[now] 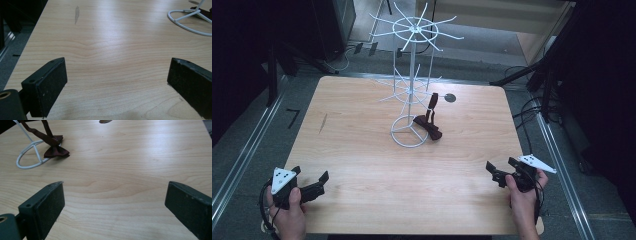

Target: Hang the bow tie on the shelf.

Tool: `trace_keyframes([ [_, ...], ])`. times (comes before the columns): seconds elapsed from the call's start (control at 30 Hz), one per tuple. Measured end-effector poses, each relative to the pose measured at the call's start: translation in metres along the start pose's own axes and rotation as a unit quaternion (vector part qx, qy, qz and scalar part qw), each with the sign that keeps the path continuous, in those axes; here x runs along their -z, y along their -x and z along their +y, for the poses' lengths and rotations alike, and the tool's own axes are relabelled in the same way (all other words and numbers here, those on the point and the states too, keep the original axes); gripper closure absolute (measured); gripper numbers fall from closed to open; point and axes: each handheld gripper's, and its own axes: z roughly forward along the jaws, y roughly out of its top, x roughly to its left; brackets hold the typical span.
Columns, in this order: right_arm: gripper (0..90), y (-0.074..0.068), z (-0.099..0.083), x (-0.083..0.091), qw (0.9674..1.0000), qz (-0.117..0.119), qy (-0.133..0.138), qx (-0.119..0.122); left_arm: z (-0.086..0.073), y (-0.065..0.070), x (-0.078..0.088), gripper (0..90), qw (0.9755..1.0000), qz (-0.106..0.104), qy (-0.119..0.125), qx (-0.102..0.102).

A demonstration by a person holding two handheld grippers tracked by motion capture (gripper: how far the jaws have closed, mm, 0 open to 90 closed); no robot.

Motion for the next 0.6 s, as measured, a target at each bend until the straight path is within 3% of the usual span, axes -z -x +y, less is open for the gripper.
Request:
trace_keyframes([
  [0.6, 2.6, 0.03, -0.022, 0.026, 0.9992, -0.034, 0.002, -0.02, 0.0, 0.001, 0.0, 3.3, 1.0, 0.004, 0.0, -0.003],
])
